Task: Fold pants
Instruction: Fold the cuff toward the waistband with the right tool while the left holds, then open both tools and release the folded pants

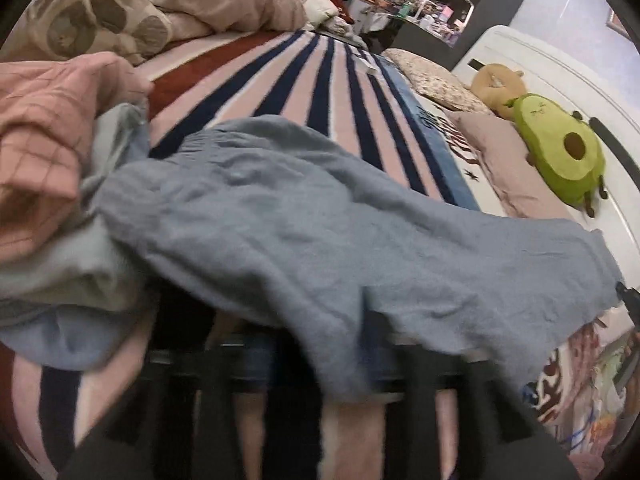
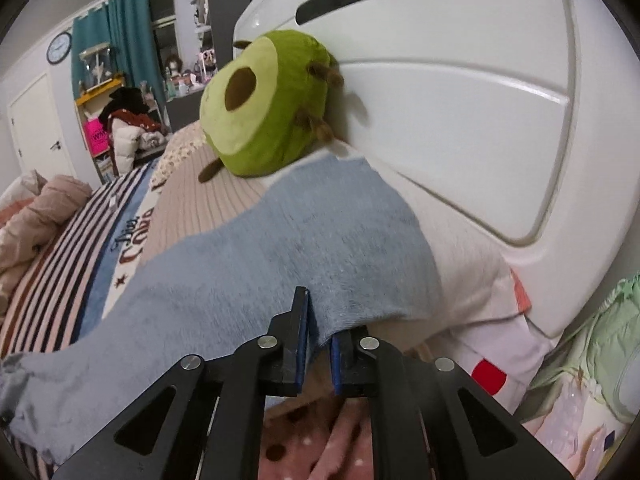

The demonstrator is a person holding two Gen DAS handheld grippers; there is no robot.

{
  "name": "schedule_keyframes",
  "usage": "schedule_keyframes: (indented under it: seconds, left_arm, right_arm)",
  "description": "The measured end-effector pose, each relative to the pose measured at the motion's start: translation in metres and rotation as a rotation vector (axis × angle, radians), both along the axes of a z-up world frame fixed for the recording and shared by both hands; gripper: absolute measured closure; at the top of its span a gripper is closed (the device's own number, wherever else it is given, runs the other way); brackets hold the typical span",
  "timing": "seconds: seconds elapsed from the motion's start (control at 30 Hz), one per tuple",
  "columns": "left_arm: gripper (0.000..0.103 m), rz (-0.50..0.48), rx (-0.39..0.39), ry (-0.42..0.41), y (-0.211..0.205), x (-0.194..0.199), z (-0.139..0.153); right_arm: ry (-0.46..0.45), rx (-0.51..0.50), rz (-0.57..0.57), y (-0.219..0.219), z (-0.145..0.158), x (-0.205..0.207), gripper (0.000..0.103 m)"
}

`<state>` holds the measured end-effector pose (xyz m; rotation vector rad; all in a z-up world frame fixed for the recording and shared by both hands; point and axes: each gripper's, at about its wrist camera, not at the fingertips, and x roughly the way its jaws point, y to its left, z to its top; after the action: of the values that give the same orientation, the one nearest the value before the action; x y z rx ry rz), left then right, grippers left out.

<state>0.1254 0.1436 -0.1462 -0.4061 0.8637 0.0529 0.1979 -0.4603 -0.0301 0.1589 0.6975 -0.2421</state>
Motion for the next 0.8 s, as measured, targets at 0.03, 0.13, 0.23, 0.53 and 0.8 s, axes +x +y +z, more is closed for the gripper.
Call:
schedule_keyframes:
  seconds: [0.03, 0.13, 0.23, 0.53, 0.8]
  left_arm:
    - [0.031, 0.024, 0.019, -0.012, 0.004, -0.003, 0.001]
    - [0.024, 0.075, 0.033, -0.026, 0.018, -0.01, 0.003]
    - [0.016, 0.1, -0.031, -0.035, 0.033, -0.008, -0.005]
    - [0.016, 0.086, -0.337, -0.085, 0.038, 0.009, -0.023]
    - [0.017, 0.194, -0.272, -0.119, 0.042, 0.036, -0.015]
  right_arm:
    - [0.008, 0.0, -0.006, 0.0, 0.0, 0.0, 0.083]
    - [0.009, -0.006, -0.018, 0.003, 0.003, -0.007, 0.066]
    - [-0.001, 0.006, 0.0, 0.013, 0.009, -0.017, 0.065]
    - [0.028, 0.071, 0.172, 0.073, 0.007, -0.045, 0.057]
    - [0.032, 0.05, 0.276, 0.107, -0.019, -0.035, 0.041]
